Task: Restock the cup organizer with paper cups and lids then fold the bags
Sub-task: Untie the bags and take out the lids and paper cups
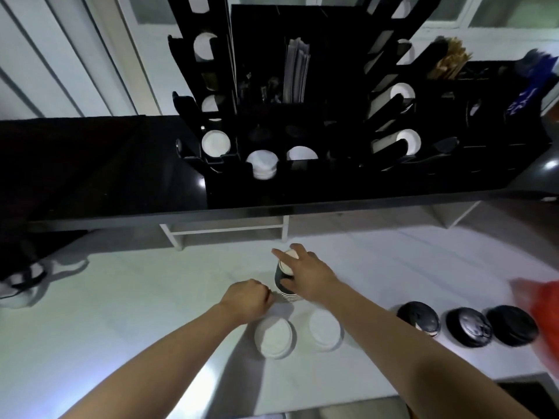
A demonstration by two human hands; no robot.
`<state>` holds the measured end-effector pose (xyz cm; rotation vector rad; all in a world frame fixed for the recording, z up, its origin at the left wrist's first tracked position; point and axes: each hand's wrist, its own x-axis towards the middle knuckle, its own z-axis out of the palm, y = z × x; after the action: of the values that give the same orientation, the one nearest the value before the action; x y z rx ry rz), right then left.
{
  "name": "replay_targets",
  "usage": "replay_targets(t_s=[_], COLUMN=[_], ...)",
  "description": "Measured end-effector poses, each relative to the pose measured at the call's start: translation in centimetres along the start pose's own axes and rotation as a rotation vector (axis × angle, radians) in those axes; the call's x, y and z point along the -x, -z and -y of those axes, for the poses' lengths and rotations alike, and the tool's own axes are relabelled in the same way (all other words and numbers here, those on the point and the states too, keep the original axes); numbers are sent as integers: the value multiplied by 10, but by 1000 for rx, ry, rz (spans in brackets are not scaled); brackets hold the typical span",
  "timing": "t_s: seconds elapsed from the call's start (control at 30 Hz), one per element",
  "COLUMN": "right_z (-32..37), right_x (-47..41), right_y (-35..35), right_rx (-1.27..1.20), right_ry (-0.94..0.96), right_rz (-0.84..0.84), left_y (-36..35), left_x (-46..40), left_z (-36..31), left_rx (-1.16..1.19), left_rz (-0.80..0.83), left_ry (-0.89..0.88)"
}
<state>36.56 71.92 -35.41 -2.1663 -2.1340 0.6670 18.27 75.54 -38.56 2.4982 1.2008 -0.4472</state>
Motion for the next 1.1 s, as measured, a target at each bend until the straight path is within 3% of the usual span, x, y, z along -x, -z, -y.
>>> replay_targets(t_s=[0.27, 0.53, 0.97, 1.1], right_z=[-25, -101, -268, -309], right_x=[34, 121, 446, 566], right_y=[14, 23, 12, 1], right_rx=[-194, -223, -357, -309], right_ry=[-126, -278, -701, -909], right_rz=[-163, -332, -558, -538], left_y=[1, 13, -24, -56], left_x=[5, 14, 31, 59], left_z=[-23, -114, -438, -554], left_rx=[8, -53, -152, -179], left_rz=[56, -24, -90, -88], left_ry=[-78, -226, -616, -791])
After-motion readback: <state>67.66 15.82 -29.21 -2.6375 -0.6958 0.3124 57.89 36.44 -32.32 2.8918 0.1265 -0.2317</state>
